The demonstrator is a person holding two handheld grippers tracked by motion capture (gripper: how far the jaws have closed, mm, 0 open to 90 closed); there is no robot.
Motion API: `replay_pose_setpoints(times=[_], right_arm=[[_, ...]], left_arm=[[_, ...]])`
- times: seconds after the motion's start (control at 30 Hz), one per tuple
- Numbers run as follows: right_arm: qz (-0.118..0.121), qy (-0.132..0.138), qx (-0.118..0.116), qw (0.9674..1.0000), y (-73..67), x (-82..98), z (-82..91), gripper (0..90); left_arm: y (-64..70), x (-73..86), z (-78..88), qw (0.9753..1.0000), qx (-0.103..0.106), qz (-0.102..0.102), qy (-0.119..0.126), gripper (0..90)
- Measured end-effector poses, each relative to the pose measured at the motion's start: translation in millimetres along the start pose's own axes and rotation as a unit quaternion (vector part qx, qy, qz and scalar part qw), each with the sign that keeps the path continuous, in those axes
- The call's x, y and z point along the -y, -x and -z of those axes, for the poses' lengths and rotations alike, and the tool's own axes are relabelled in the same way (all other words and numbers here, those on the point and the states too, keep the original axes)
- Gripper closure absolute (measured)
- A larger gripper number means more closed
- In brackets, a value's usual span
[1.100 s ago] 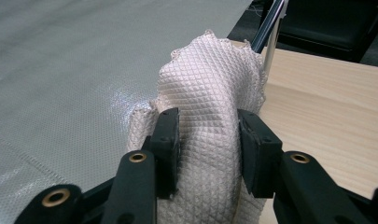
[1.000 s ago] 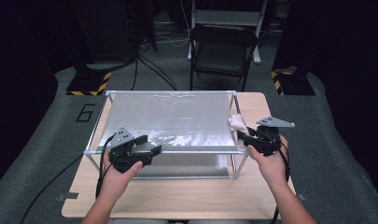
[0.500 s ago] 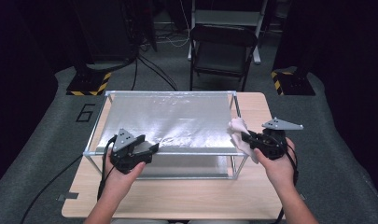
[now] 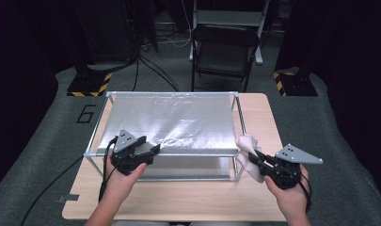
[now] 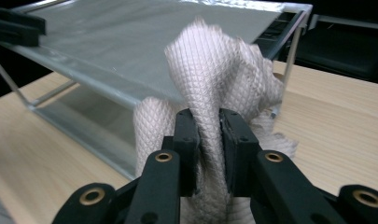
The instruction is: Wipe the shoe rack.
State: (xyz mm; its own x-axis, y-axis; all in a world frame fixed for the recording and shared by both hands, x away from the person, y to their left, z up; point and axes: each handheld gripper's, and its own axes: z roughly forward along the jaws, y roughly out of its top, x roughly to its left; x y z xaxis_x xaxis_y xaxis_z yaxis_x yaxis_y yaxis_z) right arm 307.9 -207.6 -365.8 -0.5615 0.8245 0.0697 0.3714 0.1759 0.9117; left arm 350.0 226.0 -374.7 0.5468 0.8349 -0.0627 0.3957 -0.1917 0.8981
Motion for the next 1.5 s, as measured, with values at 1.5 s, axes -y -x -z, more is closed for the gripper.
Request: replay_pose_setpoints(times=[1.5], right_arm=[[-0.012,-0.079,0.043,0.9959,5.1,113.7,-85.6,74.8]], left_arm=[[-0.5,-0.9,-1.7,1.0,0.001,0.006,-0.001,38.5]])
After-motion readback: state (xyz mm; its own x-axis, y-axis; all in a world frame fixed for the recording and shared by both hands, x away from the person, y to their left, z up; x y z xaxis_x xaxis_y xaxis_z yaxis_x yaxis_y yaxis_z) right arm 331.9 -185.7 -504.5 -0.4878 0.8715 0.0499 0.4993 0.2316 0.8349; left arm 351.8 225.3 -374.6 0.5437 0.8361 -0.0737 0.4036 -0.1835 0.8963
